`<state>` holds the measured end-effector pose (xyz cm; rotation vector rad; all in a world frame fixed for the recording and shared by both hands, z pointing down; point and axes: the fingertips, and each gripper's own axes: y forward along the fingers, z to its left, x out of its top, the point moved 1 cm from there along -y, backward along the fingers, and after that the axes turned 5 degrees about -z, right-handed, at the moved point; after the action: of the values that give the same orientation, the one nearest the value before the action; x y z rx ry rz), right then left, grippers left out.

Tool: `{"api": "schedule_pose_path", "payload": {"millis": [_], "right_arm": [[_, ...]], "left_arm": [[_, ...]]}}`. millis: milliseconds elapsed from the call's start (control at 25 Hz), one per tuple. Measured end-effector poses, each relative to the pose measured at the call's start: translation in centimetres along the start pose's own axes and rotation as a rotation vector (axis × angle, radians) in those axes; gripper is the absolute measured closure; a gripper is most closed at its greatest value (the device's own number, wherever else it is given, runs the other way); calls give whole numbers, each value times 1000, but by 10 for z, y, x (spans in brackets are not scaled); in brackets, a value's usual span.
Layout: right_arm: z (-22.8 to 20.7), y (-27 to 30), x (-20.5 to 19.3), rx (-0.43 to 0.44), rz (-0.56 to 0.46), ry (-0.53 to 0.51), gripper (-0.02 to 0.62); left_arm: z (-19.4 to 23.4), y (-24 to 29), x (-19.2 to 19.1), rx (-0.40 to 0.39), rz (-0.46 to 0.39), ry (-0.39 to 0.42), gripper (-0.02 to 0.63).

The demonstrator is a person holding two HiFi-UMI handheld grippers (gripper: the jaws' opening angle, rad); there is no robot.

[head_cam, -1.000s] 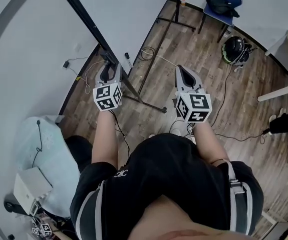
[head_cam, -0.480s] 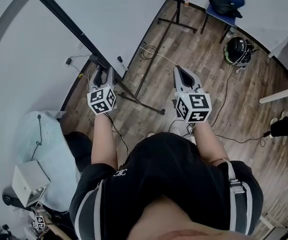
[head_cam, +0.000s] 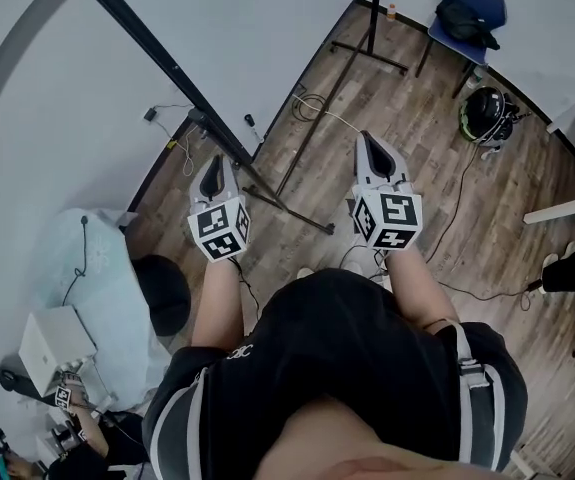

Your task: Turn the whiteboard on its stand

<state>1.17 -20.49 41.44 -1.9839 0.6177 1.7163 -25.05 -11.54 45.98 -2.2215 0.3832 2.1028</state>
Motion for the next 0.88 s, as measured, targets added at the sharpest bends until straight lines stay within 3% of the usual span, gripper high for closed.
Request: {"api": "schedule_pose_path", "payload": {"millis": [40,280,560,880], "right_arm": [[2,0,3,-1,-19,-8,603],[15,-3,11,21,-73,-100,603],[2,-8,-5,-25,-14,-107,603],[-1,-13,-2,-10,-39,-117,603]], "left_arm": [[-6,-3,6,-3,-13,-13,594],[-57,-5,39,-101,-93,-39,595],[-99,-1,25,-203,-56,-44,595],[-108,3,26,-229,-57,-31,595]]}}
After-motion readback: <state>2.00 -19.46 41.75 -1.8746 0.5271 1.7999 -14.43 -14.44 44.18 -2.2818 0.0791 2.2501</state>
